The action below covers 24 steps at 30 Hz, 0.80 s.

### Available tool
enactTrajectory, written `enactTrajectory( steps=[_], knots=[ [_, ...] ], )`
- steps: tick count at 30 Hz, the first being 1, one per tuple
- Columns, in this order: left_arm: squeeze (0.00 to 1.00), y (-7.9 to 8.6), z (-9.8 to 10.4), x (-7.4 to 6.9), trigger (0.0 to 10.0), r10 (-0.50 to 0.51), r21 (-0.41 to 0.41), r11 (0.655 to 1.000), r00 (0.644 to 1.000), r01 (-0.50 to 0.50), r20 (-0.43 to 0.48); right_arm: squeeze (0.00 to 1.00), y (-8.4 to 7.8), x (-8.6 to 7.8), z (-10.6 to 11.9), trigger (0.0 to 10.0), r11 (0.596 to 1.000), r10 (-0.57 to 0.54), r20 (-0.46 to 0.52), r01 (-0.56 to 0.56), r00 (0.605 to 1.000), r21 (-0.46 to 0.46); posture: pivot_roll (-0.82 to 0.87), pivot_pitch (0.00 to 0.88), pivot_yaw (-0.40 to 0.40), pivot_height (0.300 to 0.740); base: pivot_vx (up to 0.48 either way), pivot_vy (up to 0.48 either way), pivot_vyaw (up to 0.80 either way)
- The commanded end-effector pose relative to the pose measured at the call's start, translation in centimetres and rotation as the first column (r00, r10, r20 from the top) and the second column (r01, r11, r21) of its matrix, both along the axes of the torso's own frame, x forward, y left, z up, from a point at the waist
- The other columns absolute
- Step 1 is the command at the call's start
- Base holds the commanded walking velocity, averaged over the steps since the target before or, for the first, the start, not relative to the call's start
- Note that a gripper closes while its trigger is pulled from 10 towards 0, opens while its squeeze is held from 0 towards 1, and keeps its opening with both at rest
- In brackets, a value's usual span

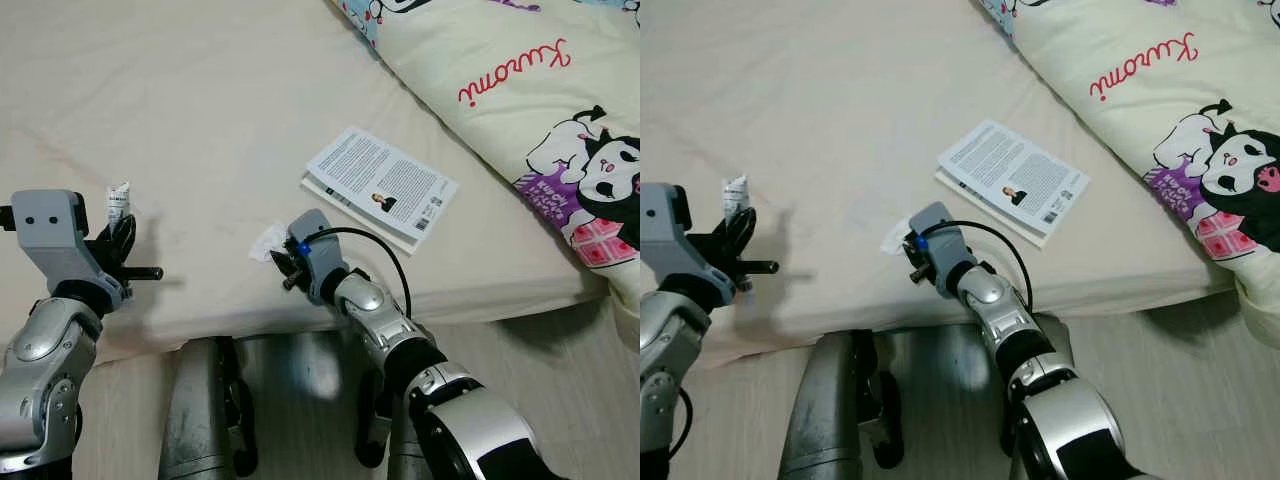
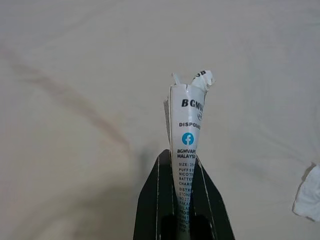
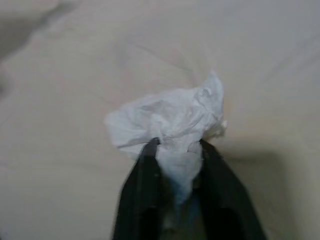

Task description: Clean up the room

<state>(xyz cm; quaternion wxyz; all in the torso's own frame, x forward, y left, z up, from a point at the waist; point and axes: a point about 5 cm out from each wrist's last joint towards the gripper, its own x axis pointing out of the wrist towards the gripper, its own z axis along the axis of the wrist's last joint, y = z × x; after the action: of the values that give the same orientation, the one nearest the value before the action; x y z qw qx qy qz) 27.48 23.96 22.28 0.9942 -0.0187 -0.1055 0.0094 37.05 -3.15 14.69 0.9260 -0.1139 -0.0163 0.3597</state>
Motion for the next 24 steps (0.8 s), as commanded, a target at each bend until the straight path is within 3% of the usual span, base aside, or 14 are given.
enactTrajectory(
  steps=[1, 8, 10, 15, 16, 19, 21, 24],
  knots=[
    [0.00, -0.3, -1.1, -0.2, 0.0, -0.001, -0.017, 1.000, 0.999, 0.000, -0.042, 0.00, 0.4, -0.8, -1.7, 0.0, 1.000, 0.027, -0.070, -0.026, 0.997, 0.017, 0.14, 0.611, 0.002, 0.575, 0.000, 0.000, 0.00],
    [0.00, -1.0, -2.5, 0.5, 0.0, -0.004, -0.054, 0.999, 0.998, 0.001, -0.061, 0.00, -0.1, -0.8, -1.1, 0.0, 0.990, 0.046, -0.075, -0.036, 0.996, 0.134, 0.11, 0.563, -0.022, 0.575, 0.000, 0.000, 0.00],
    [0.00, -1.2, -3.5, 1.2, 0.0, -0.001, -0.077, 0.997, 0.997, -0.005, -0.071, 0.00, -0.8, -0.7, -1.1, 0.0, 0.984, 0.025, -0.072, -0.012, 0.997, 0.176, 0.08, 0.500, -0.037, 0.575, 0.000, 0.000, 0.00],
    [0.00, -2.0, -4.3, 2.1, 0.0, -0.016, -0.108, 0.994, 0.997, 0.007, -0.075, 0.00, -1.9, -0.7, -1.0, 0.0, 0.979, -0.023, -0.057, 0.034, 0.998, 0.200, 0.05, 0.466, -0.046, 0.575, 0.000, 0.000, 0.00],
    [0.00, -2.6, -4.5, 2.9, 0.0, -0.030, -0.126, 0.992, 0.997, 0.020, -0.071, 0.00, -2.6, -0.7, -1.0, 0.0, 0.973, -0.046, -0.056, 0.057, 0.997, 0.222, 0.01, 0.388, -0.058, 0.575, 0.000, 0.000, 0.00],
    [0.00, -4.7, -5.8, 4.9, 0.0, -0.096, -0.192, 0.978, 0.992, 0.078, -0.086, 0.00, -4.7, -1.1, -1.5, 0.0, 0.955, -0.093, -0.061, 0.107, 0.994, 0.278, -0.05, 0.303, -0.056, 0.580, 0.000, 0.000, 0.00],
    [0.00, -5.3, -6.2, 5.3, 0.0, -0.119, -0.208, 0.973, 0.989, 0.097, -0.093, 0.00, -5.2, -1.3, -1.7, 0.0, 0.950, -0.105, -0.065, 0.119, 0.992, 0.289, -0.05, 0.303, -0.056, 0.589, 0.000, 0.000, 0.00],
    [0.00, -6.8, -7.8, 6.0, 0.0, -0.176, -0.269, 0.953, 0.977, 0.139, -0.121, 0.00, -7.0, -2.6, -3.8, 0.0, 0.941, -0.157, -0.107, 0.182, 0.982, 0.284, -0.11, 0.221, -0.034, 0.604, 0.000, 0.000, 0.00]
  ],
)
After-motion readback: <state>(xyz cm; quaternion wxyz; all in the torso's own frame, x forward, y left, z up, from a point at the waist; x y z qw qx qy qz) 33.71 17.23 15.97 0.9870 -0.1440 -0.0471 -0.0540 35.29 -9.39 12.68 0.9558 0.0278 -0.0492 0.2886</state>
